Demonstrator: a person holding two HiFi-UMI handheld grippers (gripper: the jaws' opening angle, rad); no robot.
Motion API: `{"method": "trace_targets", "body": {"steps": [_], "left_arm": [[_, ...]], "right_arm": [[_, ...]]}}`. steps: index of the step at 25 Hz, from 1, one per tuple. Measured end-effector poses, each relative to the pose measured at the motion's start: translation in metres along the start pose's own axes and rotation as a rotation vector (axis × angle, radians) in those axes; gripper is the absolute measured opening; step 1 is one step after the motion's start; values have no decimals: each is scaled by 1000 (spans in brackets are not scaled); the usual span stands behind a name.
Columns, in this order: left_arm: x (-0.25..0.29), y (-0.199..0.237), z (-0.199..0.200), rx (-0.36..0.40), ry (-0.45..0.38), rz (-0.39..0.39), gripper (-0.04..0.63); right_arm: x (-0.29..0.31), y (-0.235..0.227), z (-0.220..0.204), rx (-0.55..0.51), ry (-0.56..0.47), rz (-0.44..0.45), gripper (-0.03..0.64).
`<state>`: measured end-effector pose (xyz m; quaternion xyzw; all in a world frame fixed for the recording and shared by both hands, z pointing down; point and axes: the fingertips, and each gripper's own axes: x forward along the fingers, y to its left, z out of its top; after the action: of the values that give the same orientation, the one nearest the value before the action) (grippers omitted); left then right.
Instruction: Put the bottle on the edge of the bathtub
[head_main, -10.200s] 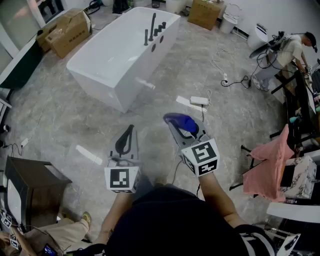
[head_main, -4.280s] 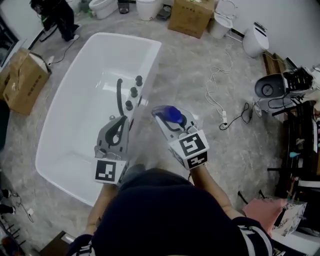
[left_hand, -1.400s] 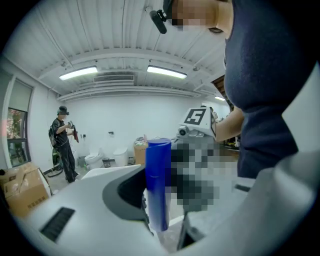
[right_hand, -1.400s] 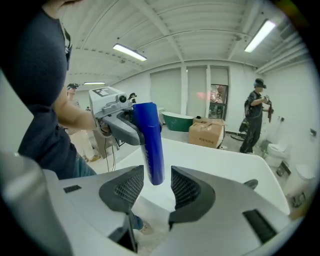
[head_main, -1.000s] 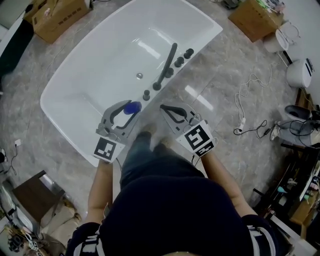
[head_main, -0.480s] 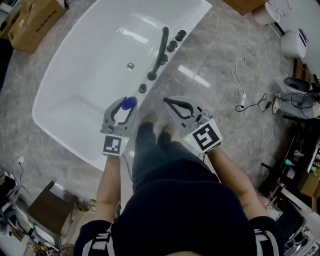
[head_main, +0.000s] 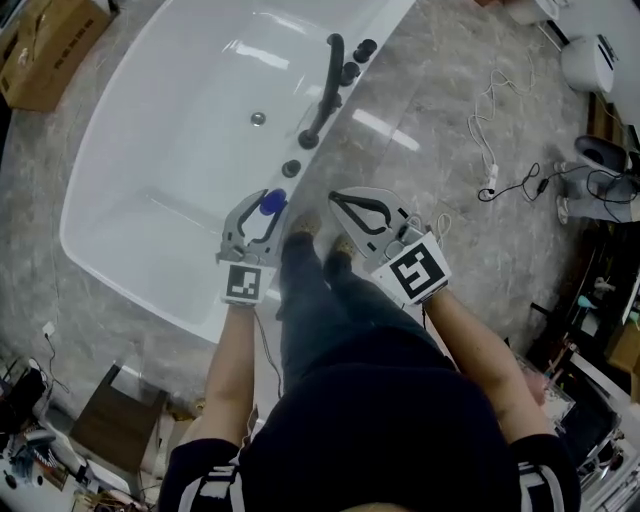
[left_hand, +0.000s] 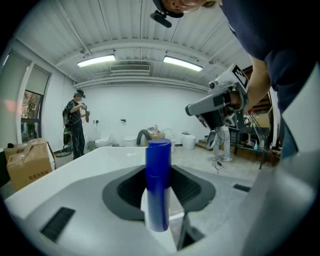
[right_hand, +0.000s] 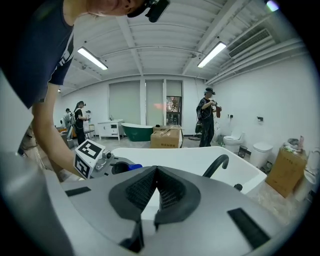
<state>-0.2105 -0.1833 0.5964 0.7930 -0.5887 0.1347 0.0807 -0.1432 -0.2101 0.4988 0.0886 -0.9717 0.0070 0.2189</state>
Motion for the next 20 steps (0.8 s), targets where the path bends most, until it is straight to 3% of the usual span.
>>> {"method": "trace_targets", "body": {"steps": [11, 20], "left_arm": [[20, 2, -60, 1, 72, -23, 152], [37, 6, -77, 3, 114, -17, 152]], "right_arm": [[14, 9, -15, 21, 38, 30, 17], [17, 15, -27, 51, 63, 31, 17]]}}
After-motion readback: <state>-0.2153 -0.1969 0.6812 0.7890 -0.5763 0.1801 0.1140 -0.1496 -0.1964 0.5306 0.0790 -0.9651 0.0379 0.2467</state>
